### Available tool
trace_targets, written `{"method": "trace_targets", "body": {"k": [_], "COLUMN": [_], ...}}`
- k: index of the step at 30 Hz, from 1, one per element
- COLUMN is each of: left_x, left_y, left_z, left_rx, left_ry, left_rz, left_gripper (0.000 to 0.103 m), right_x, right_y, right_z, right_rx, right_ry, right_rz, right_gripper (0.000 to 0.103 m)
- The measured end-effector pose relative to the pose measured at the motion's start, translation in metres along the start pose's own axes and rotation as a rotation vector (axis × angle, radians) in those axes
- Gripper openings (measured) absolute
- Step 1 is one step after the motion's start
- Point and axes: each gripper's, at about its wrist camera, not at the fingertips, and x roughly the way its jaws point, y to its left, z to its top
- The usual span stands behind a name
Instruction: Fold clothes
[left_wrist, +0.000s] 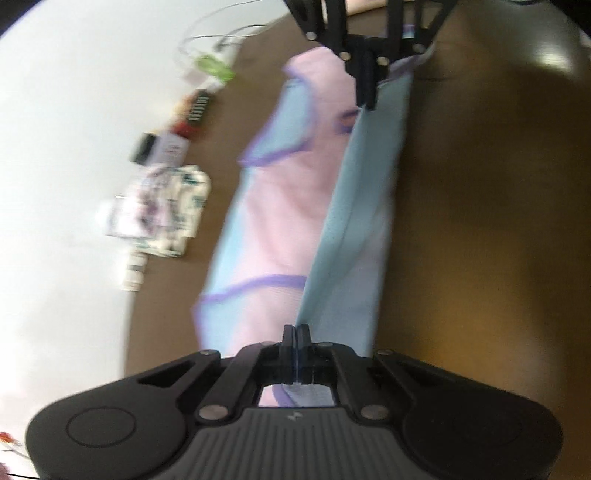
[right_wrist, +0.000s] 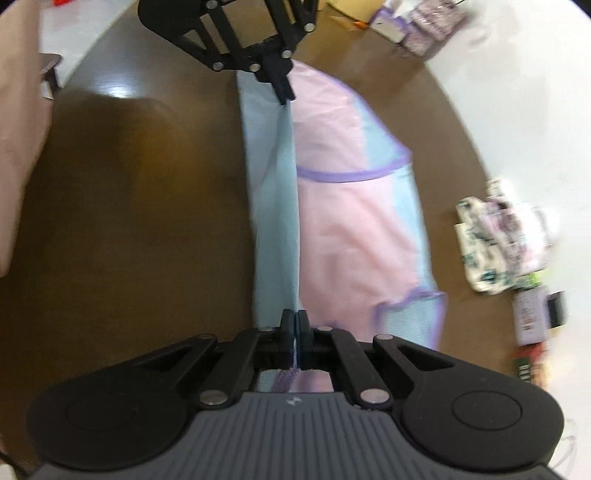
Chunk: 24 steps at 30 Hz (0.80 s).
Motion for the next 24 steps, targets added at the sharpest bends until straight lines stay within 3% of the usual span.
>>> {"method": "trace_targets", "body": {"k": [3,6,17,19,21,24], "left_x": [0.023,0.05,0.096,0.096,0.09,0.071], "left_y": [0.017,0.027,0.049,0.054,0.061,0.066], "left_z": [0.007,0.012,0.002,-0.001,-0.005,-0.009], "left_rx": [0.004,-0.023,-0.192,-0.241,-0.3,-0.368], "left_ry": [0.007,0.019,0.032,0.024,0.0,-0.067], "left_rz": [0.048,0.024,-0.176,-0.202,-0.211,-0.187], "left_gripper": [0.0,0.0,0.003,0.008,0.03,0.037], "right_x": [0.012,0.031,0.078,0.08,0.073,0.046], "right_y": [-0.019,-0.035,-0.067,-0.072,-0.08,-0.097], "right_z": [0.003,0.004,-0.01,-0.013,-0.018,-0.04], "right_rx": [-0.019,-0.03,0.054,0.085,0.16,0.361], "right_ry": [0.023,0.05,0.028,0.009,-0.03,-0.139], "right_rz": [-0.058,-0.084,-0.008,0.006,0.012,0.009], "right_gripper": [0.001,0.001,0.001,0.001,0.01,0.022]}}
